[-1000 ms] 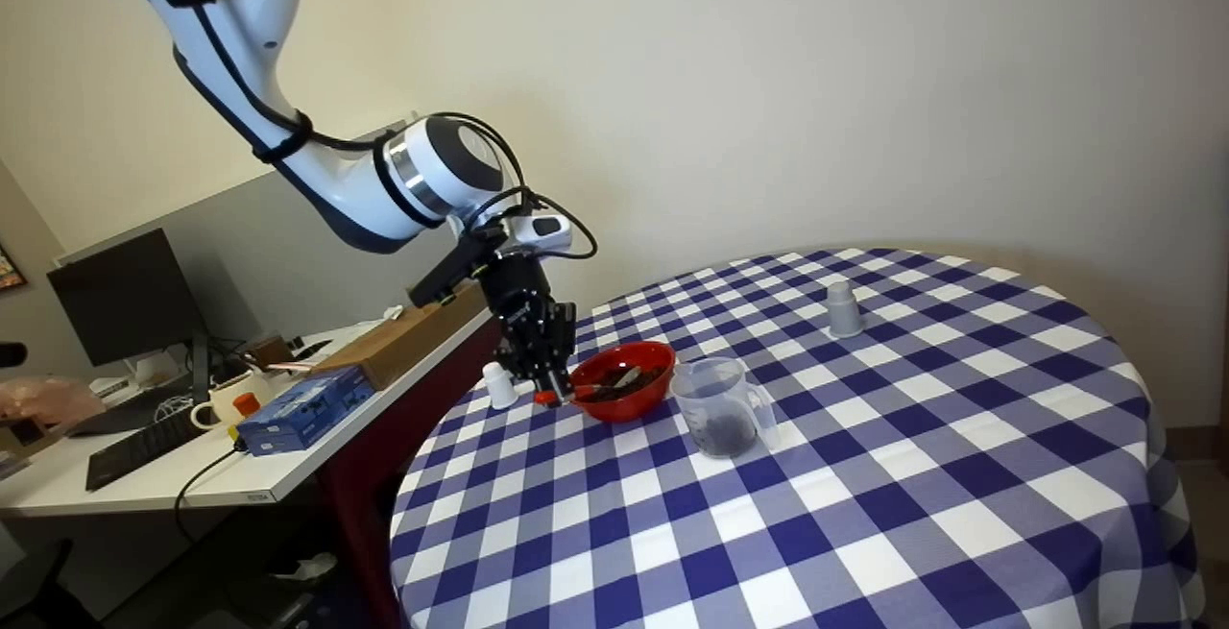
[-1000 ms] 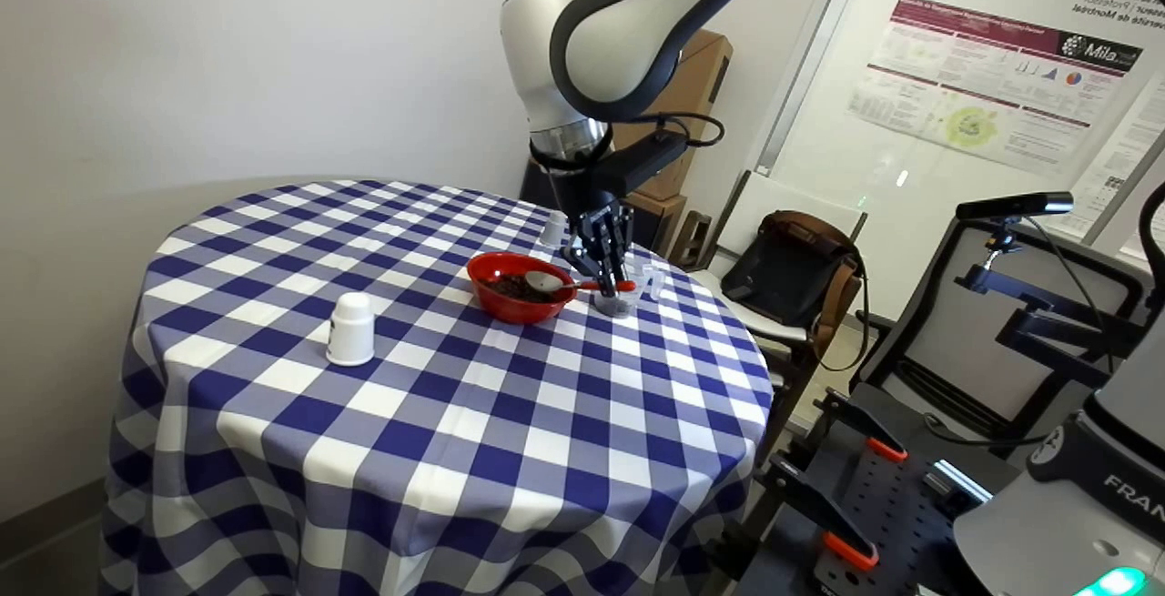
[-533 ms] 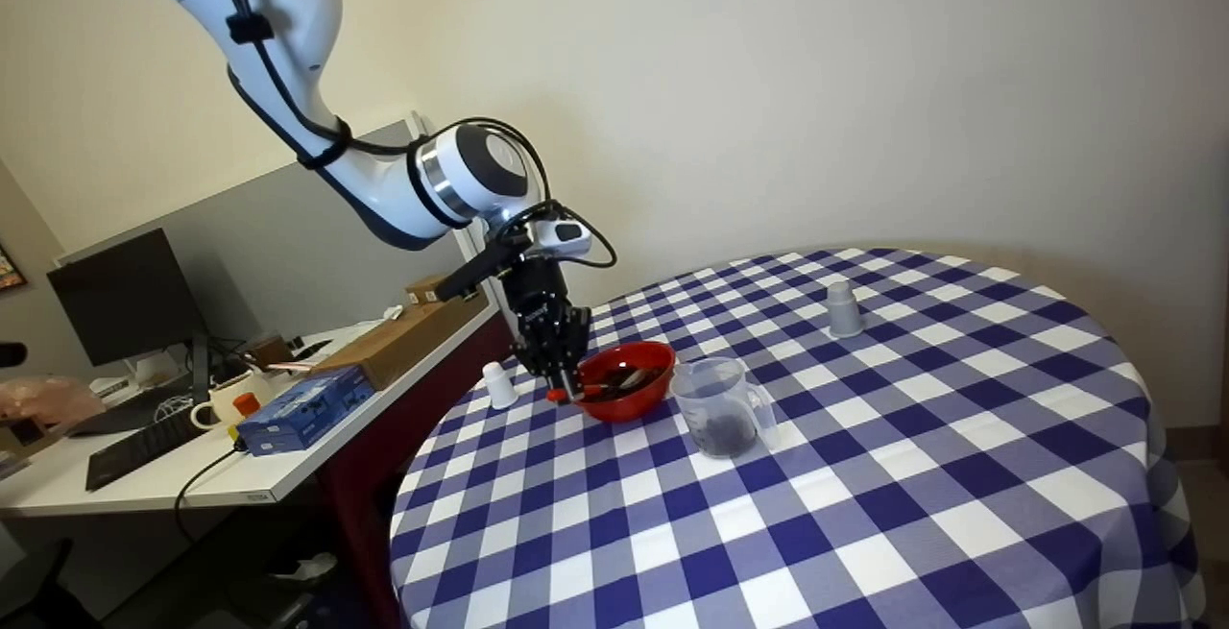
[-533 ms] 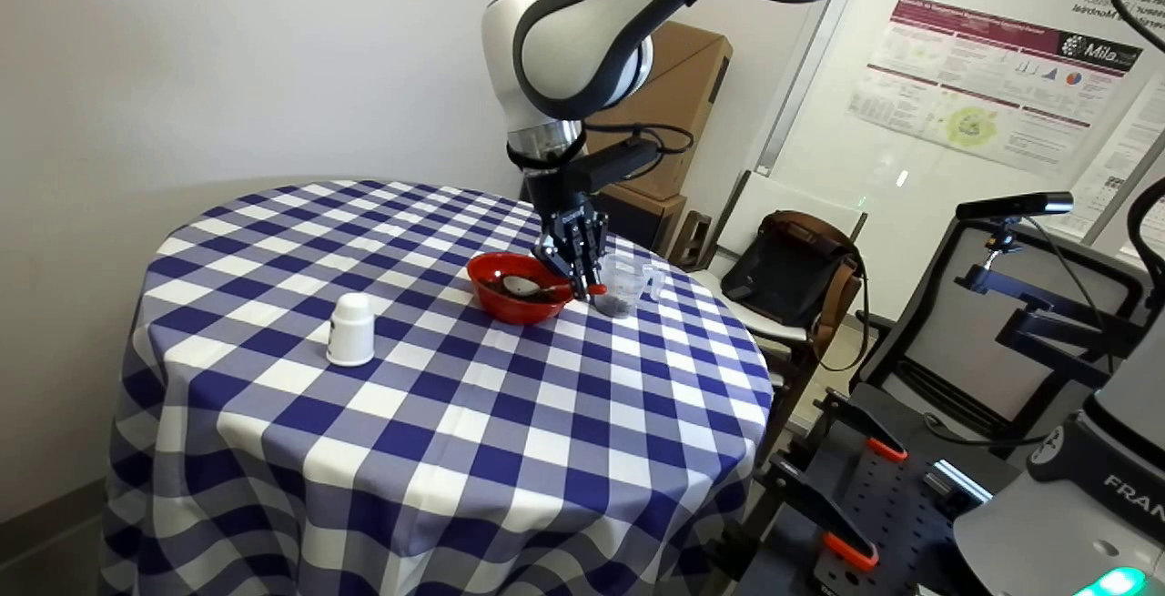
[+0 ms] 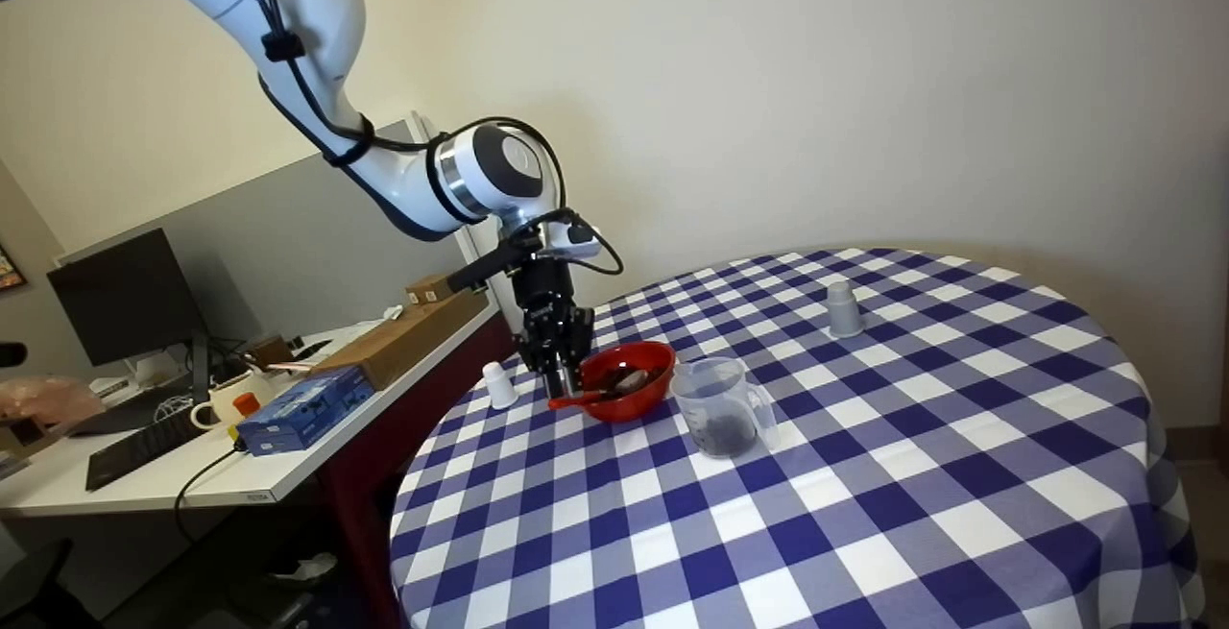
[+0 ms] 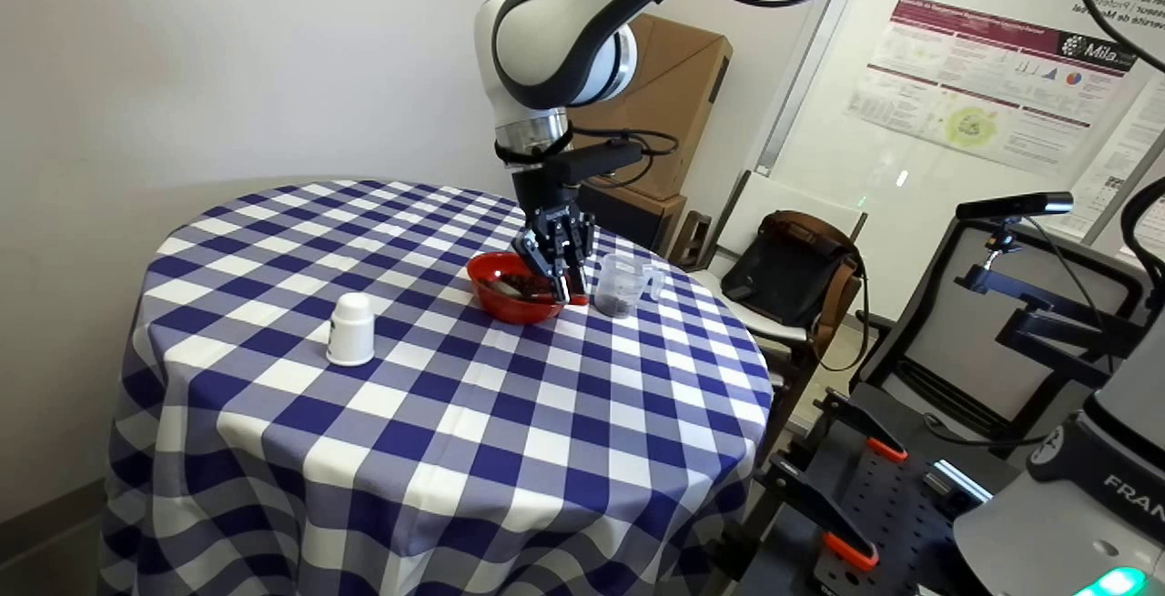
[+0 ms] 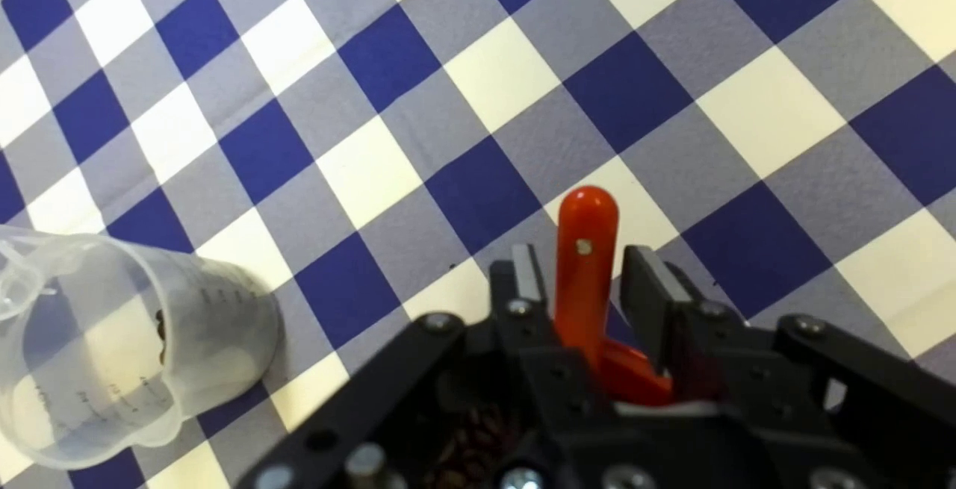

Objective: Use the spoon to scoop some of the contents in the red bowl and put them in the colourless cup.

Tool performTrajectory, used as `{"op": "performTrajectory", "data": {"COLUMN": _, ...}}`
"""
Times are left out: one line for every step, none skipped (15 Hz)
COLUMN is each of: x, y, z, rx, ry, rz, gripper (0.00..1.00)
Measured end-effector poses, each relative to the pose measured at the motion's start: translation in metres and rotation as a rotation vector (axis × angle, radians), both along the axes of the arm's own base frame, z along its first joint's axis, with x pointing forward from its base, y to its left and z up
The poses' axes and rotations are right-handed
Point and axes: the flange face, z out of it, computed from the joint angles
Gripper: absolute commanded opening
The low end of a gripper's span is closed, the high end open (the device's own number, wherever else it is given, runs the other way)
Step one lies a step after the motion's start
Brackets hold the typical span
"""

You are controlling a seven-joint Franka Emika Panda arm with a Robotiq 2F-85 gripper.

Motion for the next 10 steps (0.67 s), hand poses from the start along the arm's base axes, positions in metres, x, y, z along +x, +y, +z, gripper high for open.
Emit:
{"op": "performTrajectory", "data": {"x": 0.001, "y": 0.0, "z": 0.001, "rx": 0.005, "ry": -0.002, "rz": -0.006, "gripper": 0.74}}
{"op": "performTrajectory", "data": {"x": 0.002, "y": 0.001, "z": 0.002, "rx": 0.009, "ry": -0.005, "rz": -0.011, "gripper": 0.82}}
{"op": "performTrajectory", "data": {"x": 0.002, "y": 0.001, "z": 0.004, "rx": 0.015, "ry": -0.007, "rz": -0.016, "gripper": 0.89}}
{"op": "performTrajectory", "data": {"x": 0.003, "y": 0.003, "z": 0.006, "rx": 0.021, "ry": -0.011, "rz": -0.021, "gripper": 0.97}}
{"op": "performTrajectory", "data": {"x": 0.004, "y": 0.004, "z": 0.008, "rx": 0.027, "ry": -0.016, "rz": -0.024, "gripper": 1.0}}
{"op": "performTrajectory", "data": {"x": 0.005, "y": 0.006, "z": 0.013, "rx": 0.031, "ry": -0.028, "rz": -0.024, "gripper": 1.0}}
{"op": "performTrajectory", "data": {"x": 0.006, "y": 0.008, "z": 0.021, "rx": 0.036, "ry": -0.047, "rz": -0.021, "gripper": 1.0}}
{"op": "performTrajectory", "data": {"x": 0.008, "y": 0.011, "z": 0.032, "rx": 0.041, "ry": -0.076, "rz": -0.017, "gripper": 1.0}}
{"op": "performTrajectory", "data": {"x": 0.009, "y": 0.014, "z": 0.047, "rx": 0.049, "ry": -0.116, "rz": -0.013, "gripper": 1.0}}
{"op": "performTrajectory", "data": {"x": 0.009, "y": 0.017, "z": 0.065, "rx": 0.057, "ry": -0.161, "rz": -0.011, "gripper": 1.0}}
